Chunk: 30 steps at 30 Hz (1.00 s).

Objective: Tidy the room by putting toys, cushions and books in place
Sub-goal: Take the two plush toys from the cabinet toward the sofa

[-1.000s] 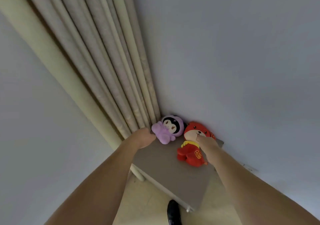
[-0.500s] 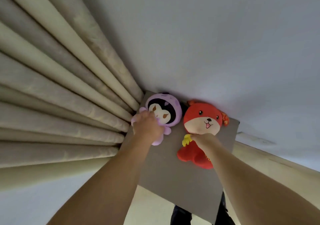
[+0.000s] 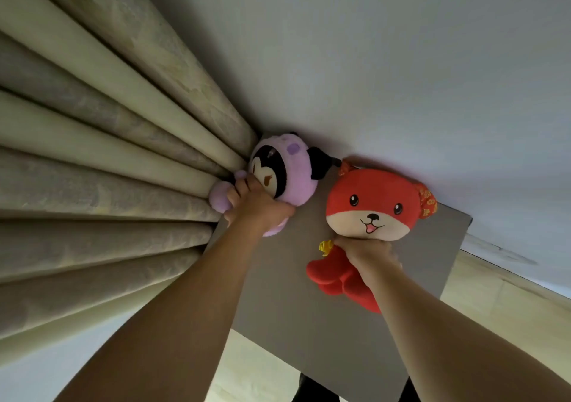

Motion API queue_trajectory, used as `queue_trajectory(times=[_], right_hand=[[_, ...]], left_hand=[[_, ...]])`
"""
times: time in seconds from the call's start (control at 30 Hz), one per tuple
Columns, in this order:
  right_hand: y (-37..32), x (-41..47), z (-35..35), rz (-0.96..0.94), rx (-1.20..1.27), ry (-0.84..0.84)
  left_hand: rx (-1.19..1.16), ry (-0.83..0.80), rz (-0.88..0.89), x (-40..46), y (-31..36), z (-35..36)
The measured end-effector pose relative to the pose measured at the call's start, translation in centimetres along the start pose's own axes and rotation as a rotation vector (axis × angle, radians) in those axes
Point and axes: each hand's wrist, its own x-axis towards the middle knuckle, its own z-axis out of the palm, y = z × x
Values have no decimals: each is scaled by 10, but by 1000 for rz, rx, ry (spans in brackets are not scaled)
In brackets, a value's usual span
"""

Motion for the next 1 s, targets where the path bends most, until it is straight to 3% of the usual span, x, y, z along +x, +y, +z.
queue_trajectory(times=[0.1, 0.23, 0.37, 0.47, 0.53, 0.6, 0.73, 0.87, 1.0], right_hand=[[-11, -14, -12, 20, -21, -83], [-14, -10, -9, 33, -61, -62], [-17, -5, -14, 17, -170, -313], [-12, -6, -15, -4, -169, -372], [2, -15, -21, -94, -83, -350], [20, -8, -25, -211, 0, -197], [61, 18, -38, -290, -93, -60], [101, -110, -95, -446, -29, -241], [158, -176, -111, -655, -65, -379]], left_hand=[[2, -31, -29, 15, -10, -5], [-84, -102, -77, 27, -15, -11], [-75, 12, -60, 21, -9, 4], [-96, 145, -52, -4, -2, 20], [-82, 171, -66, -33, 3, 31], [-172, 129, -164, -70, 6, 40], [-334, 131, -397, -163, -11, 44], [-389, 288, -498, -265, -36, 27], [-513, 386, -606, -371, -61, 17]])
